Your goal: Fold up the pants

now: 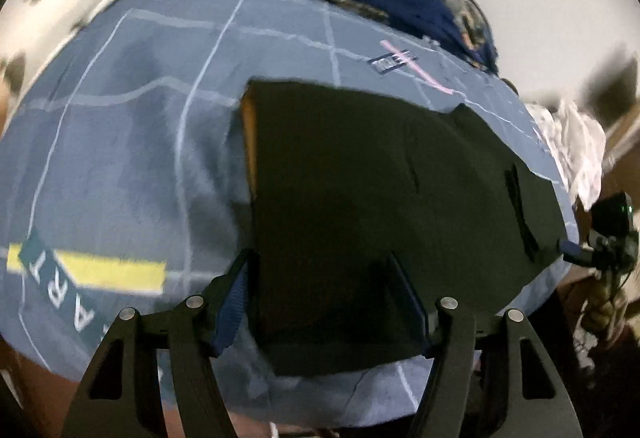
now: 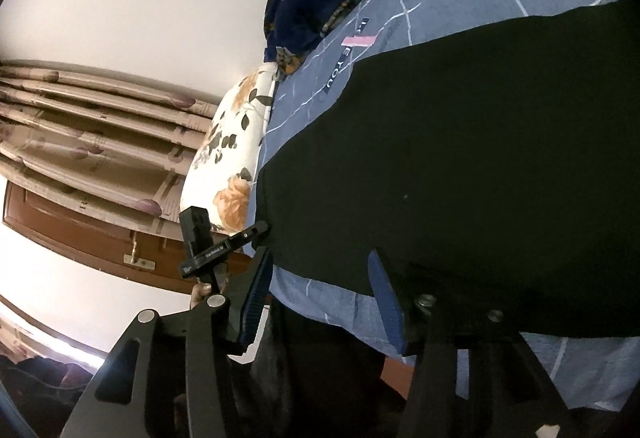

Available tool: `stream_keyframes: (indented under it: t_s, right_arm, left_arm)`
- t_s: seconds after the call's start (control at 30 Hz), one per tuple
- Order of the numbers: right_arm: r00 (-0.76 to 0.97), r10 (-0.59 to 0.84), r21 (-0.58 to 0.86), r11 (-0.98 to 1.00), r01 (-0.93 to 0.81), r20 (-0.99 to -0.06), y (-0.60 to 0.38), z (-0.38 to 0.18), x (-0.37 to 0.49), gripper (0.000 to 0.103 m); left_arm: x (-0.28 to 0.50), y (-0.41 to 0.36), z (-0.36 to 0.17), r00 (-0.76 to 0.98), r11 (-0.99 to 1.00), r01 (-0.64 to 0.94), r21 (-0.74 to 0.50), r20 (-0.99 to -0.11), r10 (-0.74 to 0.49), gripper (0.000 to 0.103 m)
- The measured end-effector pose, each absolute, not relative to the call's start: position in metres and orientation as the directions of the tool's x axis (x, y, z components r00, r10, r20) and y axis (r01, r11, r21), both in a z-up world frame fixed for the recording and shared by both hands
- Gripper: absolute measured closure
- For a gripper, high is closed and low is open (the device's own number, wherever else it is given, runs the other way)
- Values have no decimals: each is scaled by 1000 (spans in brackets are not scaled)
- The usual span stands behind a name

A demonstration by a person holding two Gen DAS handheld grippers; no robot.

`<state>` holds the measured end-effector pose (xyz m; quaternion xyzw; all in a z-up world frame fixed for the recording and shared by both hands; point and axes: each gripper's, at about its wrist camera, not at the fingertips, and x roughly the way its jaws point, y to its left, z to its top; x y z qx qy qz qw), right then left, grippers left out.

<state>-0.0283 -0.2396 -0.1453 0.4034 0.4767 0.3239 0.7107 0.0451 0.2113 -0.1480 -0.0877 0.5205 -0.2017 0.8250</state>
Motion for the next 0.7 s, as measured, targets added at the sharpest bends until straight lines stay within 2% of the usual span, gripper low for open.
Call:
stream_keyframes:
  t_s: [0.17, 0.5, 0.57, 0.7]
  right_arm:
    - [332, 846, 888, 458, -50, -418, -238, -151, -28, 50]
    - [339, 849, 897, 441, -31, -406, -240, -153, -29, 44]
    - [332, 851, 897, 441, -27, -408, -238, -155, -29, 44]
    - [328, 850, 895, 446, -28, -413, -234, -154, -29, 42]
  left_arm:
    - [59, 219, -153, 385, 894, 198, -402, -807, -448, 37]
    - [47, 214, -159, 302, 889, 260, -378, -842, -447, 37]
    - [48, 212, -158, 300, 886, 258, -385, -840, -452, 53]
    - [52, 220, -154, 307, 877, 219, -428, -823, -478, 71]
